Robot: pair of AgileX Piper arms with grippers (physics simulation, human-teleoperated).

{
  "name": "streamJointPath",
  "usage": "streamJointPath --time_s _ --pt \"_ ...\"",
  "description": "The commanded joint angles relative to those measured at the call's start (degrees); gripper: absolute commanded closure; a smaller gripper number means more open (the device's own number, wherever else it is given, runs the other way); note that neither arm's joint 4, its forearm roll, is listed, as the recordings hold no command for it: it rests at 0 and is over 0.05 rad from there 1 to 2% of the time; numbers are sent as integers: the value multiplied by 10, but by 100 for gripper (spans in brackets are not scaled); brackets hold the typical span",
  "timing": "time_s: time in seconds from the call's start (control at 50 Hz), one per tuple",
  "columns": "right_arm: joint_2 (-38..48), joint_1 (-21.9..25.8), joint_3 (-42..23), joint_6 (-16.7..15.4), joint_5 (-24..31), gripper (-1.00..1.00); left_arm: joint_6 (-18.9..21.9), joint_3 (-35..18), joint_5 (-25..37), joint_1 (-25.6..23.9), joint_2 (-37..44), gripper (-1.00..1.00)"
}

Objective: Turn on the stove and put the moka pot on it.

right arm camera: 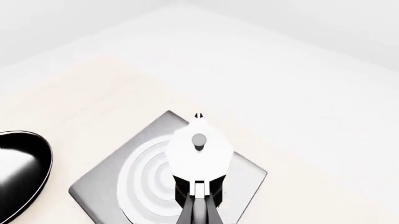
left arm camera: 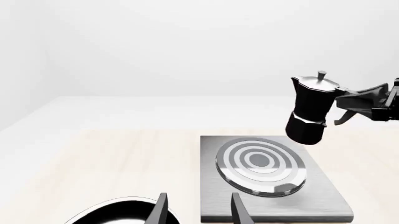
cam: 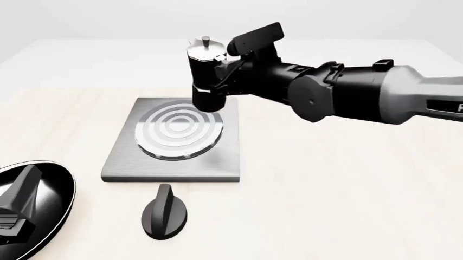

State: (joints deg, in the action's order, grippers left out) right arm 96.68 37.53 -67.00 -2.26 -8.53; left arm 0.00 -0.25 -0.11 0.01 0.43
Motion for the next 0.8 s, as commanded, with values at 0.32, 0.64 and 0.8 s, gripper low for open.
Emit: streamJointPath --time_s 0.32,0.64,0.8 --pt "125 22 -123 16 12 100 0 0 0 0 0 -100" --pt "140 49 -121 28 2 100 0 0 0 0 0 -100" --pt "159 51 -125 34 -4 100 0 0 0 0 0 -100"
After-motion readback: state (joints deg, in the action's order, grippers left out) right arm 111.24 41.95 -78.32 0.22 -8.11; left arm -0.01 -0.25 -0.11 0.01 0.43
